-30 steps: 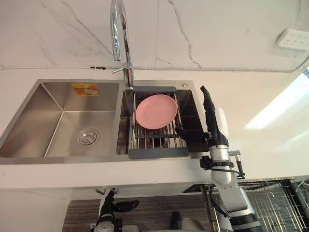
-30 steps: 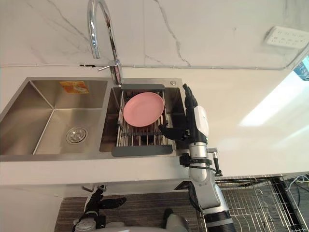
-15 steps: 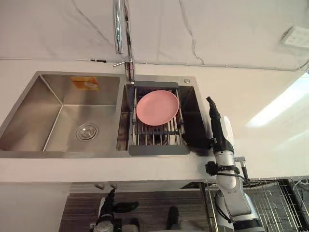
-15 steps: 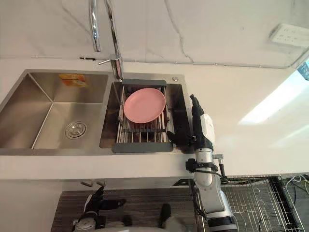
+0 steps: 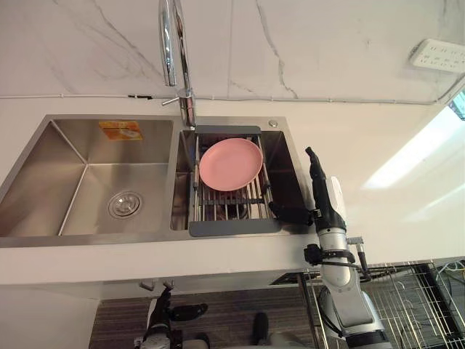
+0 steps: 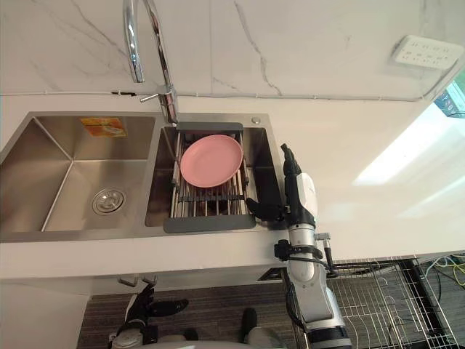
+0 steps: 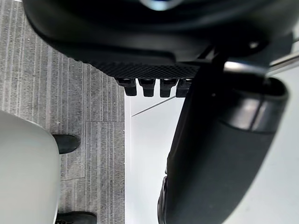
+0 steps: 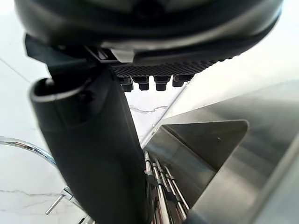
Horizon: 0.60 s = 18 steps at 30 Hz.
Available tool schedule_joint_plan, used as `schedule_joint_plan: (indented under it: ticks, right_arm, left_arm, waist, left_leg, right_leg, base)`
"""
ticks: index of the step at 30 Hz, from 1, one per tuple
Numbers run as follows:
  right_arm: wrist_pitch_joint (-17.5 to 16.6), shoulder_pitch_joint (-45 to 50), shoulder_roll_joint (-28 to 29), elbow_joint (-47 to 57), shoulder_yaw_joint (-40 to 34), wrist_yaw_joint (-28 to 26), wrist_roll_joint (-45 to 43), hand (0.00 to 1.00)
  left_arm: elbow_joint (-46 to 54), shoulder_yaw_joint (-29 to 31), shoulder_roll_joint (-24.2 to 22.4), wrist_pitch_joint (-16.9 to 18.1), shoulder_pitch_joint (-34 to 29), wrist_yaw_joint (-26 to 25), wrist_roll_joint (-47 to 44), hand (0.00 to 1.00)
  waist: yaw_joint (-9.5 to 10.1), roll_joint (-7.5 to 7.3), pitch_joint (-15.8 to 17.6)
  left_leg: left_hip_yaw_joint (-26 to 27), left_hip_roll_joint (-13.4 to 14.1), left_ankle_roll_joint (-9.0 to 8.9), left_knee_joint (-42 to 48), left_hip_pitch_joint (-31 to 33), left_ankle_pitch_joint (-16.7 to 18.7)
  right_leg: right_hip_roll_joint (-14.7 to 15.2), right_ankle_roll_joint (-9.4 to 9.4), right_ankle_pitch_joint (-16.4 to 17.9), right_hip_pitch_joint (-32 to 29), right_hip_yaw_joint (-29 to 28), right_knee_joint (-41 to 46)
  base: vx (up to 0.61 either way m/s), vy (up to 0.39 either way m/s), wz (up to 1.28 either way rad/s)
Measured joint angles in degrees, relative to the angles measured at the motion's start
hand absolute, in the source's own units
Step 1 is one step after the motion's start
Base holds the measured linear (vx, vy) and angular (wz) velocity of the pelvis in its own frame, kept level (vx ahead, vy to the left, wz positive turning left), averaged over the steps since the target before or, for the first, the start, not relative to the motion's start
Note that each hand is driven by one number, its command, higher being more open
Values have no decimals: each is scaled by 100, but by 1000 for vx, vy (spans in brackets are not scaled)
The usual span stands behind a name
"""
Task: Walk over to the sink, pick up the cup, carry it to the dishwasher, place the cup inside the dishwasher, then close the dishwasher door
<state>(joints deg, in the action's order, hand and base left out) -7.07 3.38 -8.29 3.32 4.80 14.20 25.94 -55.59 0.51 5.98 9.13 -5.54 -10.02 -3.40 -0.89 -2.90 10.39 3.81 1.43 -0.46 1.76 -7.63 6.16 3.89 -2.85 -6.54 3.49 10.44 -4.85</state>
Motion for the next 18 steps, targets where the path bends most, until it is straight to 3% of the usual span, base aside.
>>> schedule_joint_plan:
  ticks: [9, 18]
  right_arm:
    - [-2, 0, 97, 25, 167, -10, -2, 100]
    - [-1, -213, -276, -26, 466, -49, 81, 100]
  left_arm:
    - [172, 151, -56, 14, -113, 7, -25, 100]
    - [201, 193, -61, 75, -112, 39, -115, 100]
  waist:
    - [35, -8, -4]
    - [158, -7, -5]
  left_leg:
    - [20, 51, -15, -145, -95, 17]
    - [-26, 52, -8, -178, -7, 4]
  right_leg:
    - [12, -26, 156, -32, 99, 307]
    - [20, -14, 199, -130, 146, 379]
  base:
    - [-63, -13, 10]
    - [-29, -12, 2]
